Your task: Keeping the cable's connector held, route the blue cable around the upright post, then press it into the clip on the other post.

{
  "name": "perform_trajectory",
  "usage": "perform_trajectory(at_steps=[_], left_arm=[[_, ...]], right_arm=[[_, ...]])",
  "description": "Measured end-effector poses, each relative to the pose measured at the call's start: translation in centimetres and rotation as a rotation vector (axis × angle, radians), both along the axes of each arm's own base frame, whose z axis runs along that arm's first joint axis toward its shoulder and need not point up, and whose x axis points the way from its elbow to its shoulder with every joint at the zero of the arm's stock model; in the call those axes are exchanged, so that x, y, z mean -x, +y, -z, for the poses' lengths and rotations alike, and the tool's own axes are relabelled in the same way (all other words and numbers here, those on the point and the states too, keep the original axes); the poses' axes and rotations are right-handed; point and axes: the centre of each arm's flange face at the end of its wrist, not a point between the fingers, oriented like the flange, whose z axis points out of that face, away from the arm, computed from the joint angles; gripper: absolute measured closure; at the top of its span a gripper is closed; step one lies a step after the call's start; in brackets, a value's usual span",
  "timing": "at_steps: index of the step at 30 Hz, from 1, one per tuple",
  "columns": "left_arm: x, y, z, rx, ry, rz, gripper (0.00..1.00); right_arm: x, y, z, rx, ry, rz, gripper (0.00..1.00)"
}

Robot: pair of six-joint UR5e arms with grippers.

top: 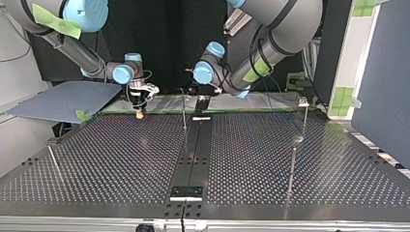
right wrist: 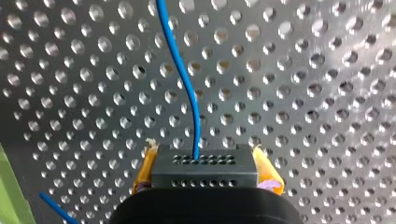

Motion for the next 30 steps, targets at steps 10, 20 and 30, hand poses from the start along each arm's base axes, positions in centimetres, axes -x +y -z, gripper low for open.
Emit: perform_trajectory(at_steps=[10,20,30], left_arm=[[0.1,-0.1,0.0,-0.005,-0.004,-0.009,0.01],[0.5,-0.6,-0.2,-0.007,-0.011,-0.011,0.01],[1.5,-1.1,-2.9,0.004,-0.041,-0.013,0.01]], right_arm=[[-0.4,0.2,0.2,-0.004,0.001,-0.033,1.0],[-0.2,0.2,0.4,-0.009,-0.003,-0.031,1.0],[-0.1,0.2,0.5,-0.011,-0.004,-0.028,1.0]])
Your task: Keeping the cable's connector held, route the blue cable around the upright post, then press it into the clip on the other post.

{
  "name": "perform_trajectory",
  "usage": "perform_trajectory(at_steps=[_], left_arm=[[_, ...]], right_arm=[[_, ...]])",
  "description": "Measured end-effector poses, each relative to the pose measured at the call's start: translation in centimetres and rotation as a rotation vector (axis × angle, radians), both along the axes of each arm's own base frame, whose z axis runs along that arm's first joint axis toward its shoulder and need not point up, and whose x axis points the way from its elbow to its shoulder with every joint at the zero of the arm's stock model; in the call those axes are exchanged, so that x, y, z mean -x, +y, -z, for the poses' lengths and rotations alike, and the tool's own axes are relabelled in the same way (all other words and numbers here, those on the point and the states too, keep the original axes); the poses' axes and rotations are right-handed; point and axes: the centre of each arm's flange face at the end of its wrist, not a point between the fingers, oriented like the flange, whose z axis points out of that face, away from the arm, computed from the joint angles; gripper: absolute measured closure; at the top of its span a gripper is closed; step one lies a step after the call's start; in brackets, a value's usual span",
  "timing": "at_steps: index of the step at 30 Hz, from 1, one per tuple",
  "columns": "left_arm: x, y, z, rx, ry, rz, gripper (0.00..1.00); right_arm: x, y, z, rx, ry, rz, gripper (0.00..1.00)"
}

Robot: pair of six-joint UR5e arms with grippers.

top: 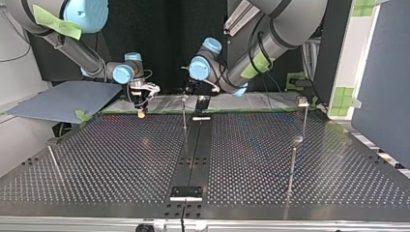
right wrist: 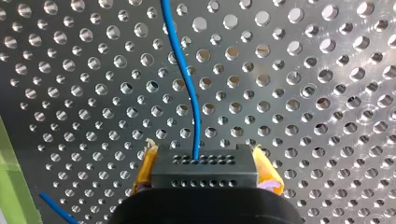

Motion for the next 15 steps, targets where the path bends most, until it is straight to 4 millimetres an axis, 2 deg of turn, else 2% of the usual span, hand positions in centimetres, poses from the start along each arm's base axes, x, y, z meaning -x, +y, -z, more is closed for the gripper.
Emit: perform_trajectory(at_steps=[15], left_arm=[[2.8,2.0,-5.4,0.088,-0.08,-0.083,0.01]], right_arm=[[0.1,0.1,0.3,-0.005,0.001,0.002,1.0]])
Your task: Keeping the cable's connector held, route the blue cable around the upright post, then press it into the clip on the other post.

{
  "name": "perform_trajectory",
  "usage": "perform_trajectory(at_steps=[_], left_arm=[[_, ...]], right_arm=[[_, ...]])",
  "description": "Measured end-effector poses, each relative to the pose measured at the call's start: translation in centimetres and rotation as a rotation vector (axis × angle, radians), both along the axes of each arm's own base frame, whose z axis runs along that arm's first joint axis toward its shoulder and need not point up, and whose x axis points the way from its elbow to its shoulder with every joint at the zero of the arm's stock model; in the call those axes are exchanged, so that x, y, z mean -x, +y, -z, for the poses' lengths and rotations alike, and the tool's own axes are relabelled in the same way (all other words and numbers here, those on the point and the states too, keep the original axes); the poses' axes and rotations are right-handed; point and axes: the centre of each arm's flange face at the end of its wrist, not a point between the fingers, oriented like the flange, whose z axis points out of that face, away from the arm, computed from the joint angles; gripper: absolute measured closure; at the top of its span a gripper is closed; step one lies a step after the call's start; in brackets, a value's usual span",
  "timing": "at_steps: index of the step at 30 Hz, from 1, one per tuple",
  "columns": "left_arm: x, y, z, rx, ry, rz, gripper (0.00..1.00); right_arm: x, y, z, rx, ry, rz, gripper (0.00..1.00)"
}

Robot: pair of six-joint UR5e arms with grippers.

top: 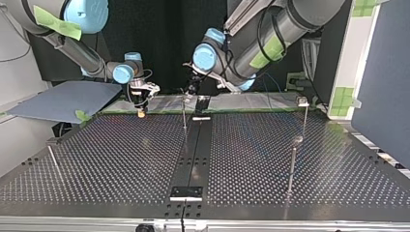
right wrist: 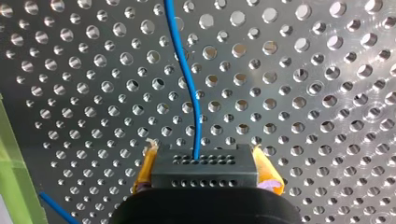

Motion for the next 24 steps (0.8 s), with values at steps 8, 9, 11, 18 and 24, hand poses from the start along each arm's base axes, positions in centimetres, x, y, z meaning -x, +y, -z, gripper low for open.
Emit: perform_trajectory(at_steps=[8,9,11,18,24], left_arm=[[1.3,2.0,-2.3,0.054,-0.022,-0.053,0.01],[1.4,2.2,-2.6,0.065,-0.026,-0.059,0.01],[1.8,2.6,-3.2,0.095,-0.034,-0.069,0.01],[3.6,4.1,-5.3,0.189,-0.041,-0.098,0.01],[5.3,5.4,-6.5,0.232,-0.038,-0.119,0.01]], right_arm=[[0.0,0.0,0.1,-0.001,-0.002,0.0,1.0],[0.0,0.0,0.2,-0.001,-0.002,0.0,1.0],[0.0,0.0,0.2,-0.002,-0.003,0.001,1.0],[0.0,0.1,0.3,-0.004,-0.004,0.0,1.0],[0.0,0.1,0.3,-0.004,-0.003,0.0,1.0]])
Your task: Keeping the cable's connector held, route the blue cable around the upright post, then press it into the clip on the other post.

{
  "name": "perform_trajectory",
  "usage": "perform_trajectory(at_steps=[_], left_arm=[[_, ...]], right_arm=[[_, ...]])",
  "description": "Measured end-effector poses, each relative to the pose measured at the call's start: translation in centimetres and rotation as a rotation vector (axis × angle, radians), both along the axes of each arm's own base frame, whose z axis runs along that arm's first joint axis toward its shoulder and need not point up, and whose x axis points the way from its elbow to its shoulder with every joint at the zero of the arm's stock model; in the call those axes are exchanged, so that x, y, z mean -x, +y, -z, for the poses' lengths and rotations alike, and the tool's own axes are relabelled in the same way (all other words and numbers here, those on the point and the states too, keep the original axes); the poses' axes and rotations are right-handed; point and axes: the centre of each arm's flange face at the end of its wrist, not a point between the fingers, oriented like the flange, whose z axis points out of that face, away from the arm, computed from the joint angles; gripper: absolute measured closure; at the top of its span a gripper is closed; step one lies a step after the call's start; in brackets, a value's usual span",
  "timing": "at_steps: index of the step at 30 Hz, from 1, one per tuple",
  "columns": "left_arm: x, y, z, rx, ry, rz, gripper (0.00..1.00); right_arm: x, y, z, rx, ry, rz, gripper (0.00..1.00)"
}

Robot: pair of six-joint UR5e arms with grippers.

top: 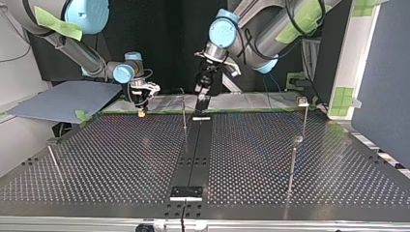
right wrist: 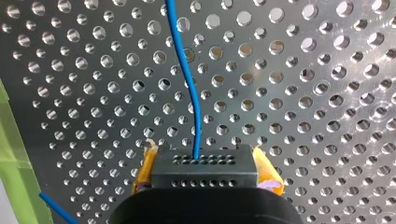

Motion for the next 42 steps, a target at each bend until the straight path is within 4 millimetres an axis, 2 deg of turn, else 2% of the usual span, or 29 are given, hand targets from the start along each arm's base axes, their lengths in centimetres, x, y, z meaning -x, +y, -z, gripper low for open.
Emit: perform_trajectory(at_steps=[13,31,36,42], left_arm=[[4.5,2.7,-1.7,-0.023,0.006,0.0,0.01],[10.6,7.2,-3.5,-0.027,-0.015,-0.015,0.01],[11.8,8.2,-3.7,-0.022,-0.021,-0.032,0.01],[12.1,8.5,-3.7,-0.02,-0.022,-0.034,0.01]], right_arm=[[0.0,0.0,0.1,-0.004,0.002,-0.001,1.0],[1.3,-0.4,0.5,-0.021,0.011,0.012,1.0],[1.5,-0.5,0.5,-0.021,0.014,0.016,1.0],[1.6,-0.5,0.6,-0.021,0.014,0.016,1.0]])
